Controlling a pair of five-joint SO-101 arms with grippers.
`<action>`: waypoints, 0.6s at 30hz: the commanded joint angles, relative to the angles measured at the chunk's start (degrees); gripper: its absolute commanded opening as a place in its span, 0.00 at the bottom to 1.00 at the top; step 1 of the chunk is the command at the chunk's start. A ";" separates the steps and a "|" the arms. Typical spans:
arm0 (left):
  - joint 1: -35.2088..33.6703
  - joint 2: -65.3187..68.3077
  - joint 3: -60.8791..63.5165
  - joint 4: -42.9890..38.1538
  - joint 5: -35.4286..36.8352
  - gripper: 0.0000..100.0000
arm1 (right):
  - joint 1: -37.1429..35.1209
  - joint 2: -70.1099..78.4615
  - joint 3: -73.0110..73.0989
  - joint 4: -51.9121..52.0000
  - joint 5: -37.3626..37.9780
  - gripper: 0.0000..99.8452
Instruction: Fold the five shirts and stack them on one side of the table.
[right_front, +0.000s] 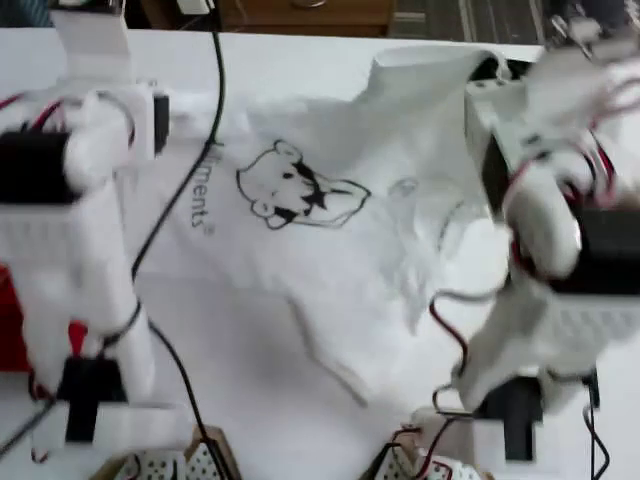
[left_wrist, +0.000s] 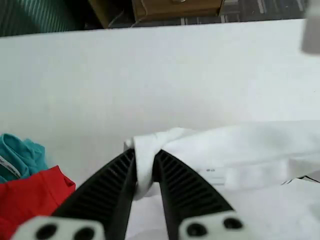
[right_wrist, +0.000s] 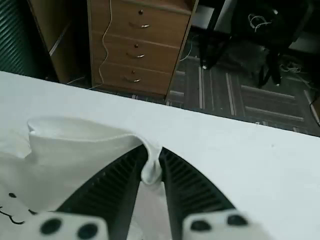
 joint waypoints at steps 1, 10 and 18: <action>0.88 -11.60 3.56 0.62 -1.23 0.02 | 1.80 -7.78 2.99 1.19 0.70 0.02; 0.79 -36.75 12.18 0.70 -3.87 0.02 | 8.75 -30.02 13.45 1.19 5.45 0.02; 0.70 -49.05 22.99 0.35 -3.78 0.02 | 14.11 -37.85 14.95 1.19 6.33 0.02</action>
